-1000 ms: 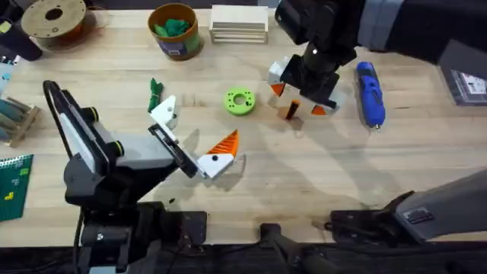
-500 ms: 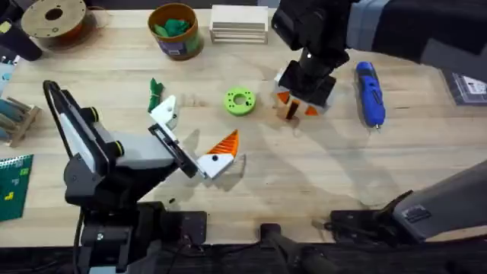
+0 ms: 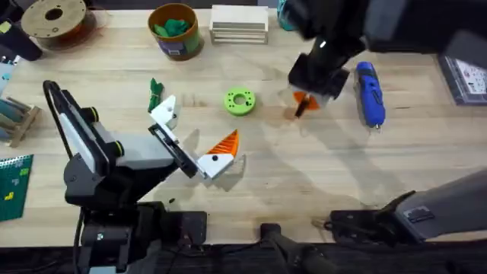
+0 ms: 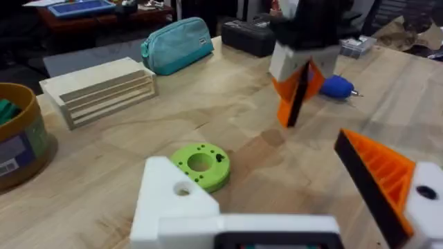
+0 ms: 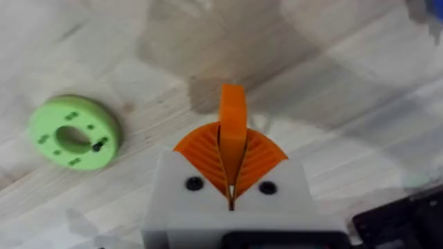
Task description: Pick up the gripper from the table and insert it into the empty holder that is missing its gripper. Then pick up a screw, insert it into the mounting hole, and use the screwdriver to tighten it. Finally, clean up the table by picking up the vegetable and placing it into the bucket.
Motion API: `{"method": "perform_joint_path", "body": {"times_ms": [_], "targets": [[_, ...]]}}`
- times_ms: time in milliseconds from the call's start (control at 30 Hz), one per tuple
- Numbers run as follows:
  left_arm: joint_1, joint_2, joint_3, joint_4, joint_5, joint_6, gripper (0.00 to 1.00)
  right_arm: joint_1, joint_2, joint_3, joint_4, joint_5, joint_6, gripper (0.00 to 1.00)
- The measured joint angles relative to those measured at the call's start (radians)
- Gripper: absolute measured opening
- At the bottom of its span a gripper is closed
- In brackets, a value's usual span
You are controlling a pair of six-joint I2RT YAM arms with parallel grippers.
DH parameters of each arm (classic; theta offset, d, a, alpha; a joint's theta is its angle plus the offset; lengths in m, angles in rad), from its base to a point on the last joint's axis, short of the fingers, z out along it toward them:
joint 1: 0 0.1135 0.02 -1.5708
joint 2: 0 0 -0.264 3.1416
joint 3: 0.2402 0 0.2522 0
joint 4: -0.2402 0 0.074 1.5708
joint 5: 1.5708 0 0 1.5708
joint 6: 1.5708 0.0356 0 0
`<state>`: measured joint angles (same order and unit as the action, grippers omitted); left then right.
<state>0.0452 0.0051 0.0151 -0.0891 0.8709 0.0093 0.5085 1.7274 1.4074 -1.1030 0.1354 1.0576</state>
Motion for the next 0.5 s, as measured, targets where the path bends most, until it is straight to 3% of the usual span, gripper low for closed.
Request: {"method": "perform_joint_path", "body": {"times_ms": [167, 500], "targets": [[0.000, 0.000, 0.000, 0.000, 0.000, 0.000, 0.985, -0.061, -0.080, 0.103, -0.032, -0.070, -0.183, 0.008], [0.000, 0.000, 0.000, 0.000, 0.000, 0.000, 0.985, -0.199, -0.207, 0.235, -0.035, -0.410, -0.597, 0.008]]}}
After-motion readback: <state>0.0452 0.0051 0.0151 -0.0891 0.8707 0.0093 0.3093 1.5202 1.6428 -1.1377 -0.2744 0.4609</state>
